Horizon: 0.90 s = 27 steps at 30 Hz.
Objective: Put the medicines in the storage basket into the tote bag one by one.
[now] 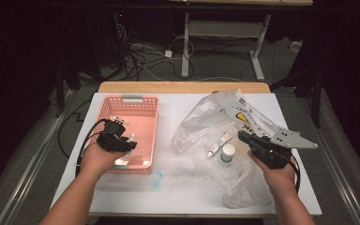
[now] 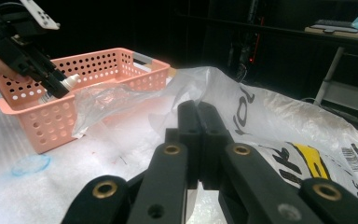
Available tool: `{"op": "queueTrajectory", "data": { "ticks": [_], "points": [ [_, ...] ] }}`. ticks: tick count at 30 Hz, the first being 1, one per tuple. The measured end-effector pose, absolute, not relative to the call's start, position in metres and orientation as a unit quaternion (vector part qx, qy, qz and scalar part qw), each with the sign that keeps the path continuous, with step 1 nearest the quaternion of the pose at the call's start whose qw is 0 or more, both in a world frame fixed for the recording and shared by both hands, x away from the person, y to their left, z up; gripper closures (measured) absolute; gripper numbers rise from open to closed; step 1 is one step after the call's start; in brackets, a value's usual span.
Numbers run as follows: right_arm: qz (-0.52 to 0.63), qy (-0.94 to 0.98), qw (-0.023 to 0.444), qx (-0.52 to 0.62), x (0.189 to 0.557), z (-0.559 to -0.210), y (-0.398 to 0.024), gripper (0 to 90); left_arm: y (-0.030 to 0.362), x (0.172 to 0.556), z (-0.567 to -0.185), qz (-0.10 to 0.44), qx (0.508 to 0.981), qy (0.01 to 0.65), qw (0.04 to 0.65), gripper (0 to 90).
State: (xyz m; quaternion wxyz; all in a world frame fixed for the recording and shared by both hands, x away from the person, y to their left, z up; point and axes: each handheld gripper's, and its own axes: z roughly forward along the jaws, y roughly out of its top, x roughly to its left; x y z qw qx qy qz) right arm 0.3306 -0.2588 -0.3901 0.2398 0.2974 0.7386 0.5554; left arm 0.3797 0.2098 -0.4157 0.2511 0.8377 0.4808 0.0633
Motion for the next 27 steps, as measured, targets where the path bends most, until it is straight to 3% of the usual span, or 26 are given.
{"op": "queueTrajectory", "data": {
  "ticks": [27],
  "points": [
    [0.549, 0.745, 0.239, 0.294, 0.331, -0.393, -0.254, 90.0, 0.206, 0.326, -0.411, 0.152, 0.783, 0.425, 0.427, 57.8]
  ]
}}
